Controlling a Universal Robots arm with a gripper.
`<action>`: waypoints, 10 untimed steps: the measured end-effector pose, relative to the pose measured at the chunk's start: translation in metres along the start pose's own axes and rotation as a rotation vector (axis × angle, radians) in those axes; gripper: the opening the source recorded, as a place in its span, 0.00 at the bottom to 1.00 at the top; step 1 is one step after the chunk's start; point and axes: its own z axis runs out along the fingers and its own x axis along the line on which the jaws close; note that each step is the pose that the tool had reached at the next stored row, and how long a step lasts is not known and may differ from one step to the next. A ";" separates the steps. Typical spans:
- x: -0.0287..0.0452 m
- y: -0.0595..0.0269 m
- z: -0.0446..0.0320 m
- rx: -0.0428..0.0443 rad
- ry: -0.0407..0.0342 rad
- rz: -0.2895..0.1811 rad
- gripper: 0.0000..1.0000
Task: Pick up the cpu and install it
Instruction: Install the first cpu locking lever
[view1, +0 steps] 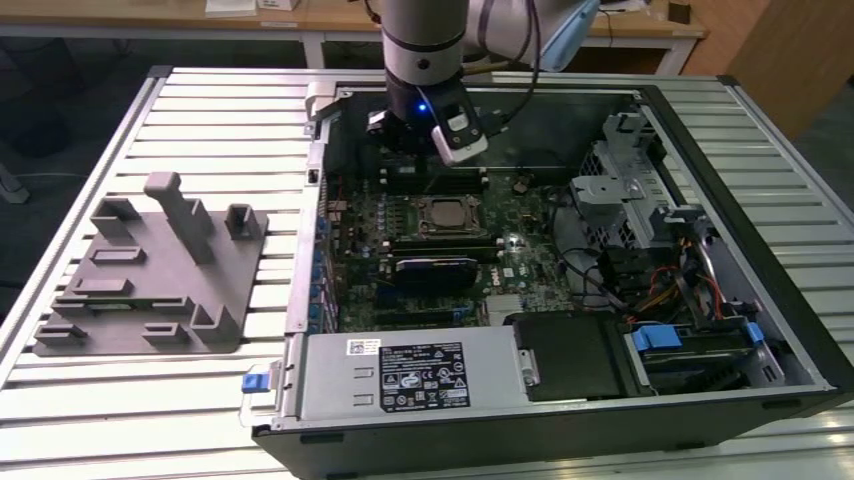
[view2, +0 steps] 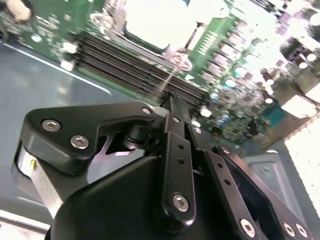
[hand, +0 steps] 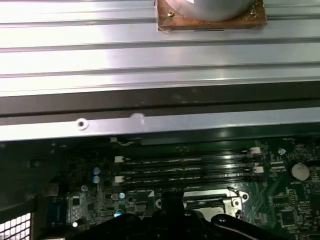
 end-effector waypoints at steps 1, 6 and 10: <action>-0.0031 0.0002 0.0001 0.0000 0.0001 0.000 0.11; -0.0095 0.0005 0.0010 0.0007 -0.0005 0.000 0.11; -0.0099 -0.0004 0.0052 0.0003 -0.0087 -0.002 0.11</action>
